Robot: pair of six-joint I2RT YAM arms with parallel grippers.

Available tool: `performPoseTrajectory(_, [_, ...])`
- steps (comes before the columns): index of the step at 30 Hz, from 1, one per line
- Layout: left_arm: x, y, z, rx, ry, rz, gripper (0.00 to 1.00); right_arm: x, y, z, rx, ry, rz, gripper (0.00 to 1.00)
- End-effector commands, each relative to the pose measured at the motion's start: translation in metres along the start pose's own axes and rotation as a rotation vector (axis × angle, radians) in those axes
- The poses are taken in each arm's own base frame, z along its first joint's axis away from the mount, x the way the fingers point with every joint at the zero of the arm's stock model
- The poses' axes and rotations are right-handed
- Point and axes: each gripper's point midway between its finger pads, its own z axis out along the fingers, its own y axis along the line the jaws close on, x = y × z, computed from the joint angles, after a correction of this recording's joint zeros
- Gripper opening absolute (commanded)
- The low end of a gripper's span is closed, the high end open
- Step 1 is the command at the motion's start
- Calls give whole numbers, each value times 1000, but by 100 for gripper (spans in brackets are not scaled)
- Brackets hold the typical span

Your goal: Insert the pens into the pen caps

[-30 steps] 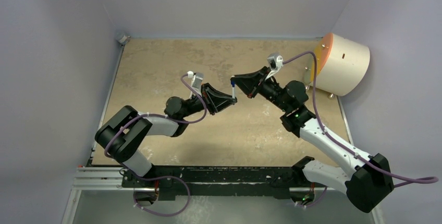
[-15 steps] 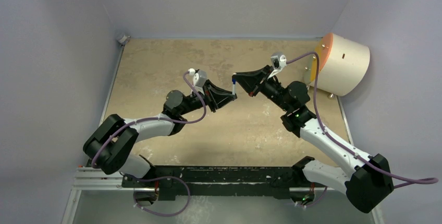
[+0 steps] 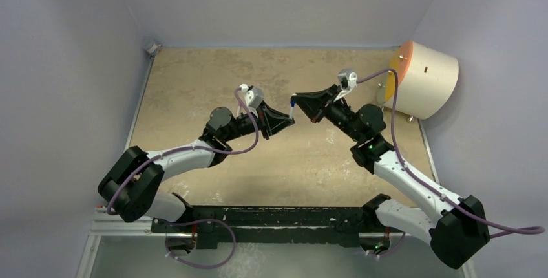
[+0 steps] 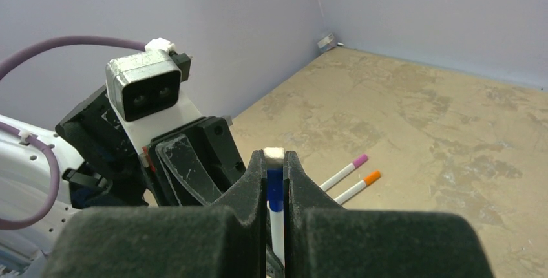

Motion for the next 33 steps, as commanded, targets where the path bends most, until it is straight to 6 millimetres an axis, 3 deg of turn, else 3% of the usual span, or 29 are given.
performPoseTrajectory(1, [-127,-24,4,9,-375,196,0,77,-1,-22,-20,240,109,0])
performPoseTrajectory(9, [-148,-23,3,-11,-415,202,0,85,-2,-26,-19,247,131,0])
performPoseTrajectory(13, [-116,-20,17,34,-258,203,0,71,7,-26,-38,224,132,0])
performPoseTrajectory(18, [-78,-9,16,25,-123,180,0,27,20,-23,-50,115,95,0])
performPoseTrajectory(23, [-62,-8,9,17,-59,193,0,1,26,-28,-43,42,50,21])
performPoseTrajectory(33, [-22,18,3,-74,62,178,0,-33,34,-48,-12,-86,12,45])
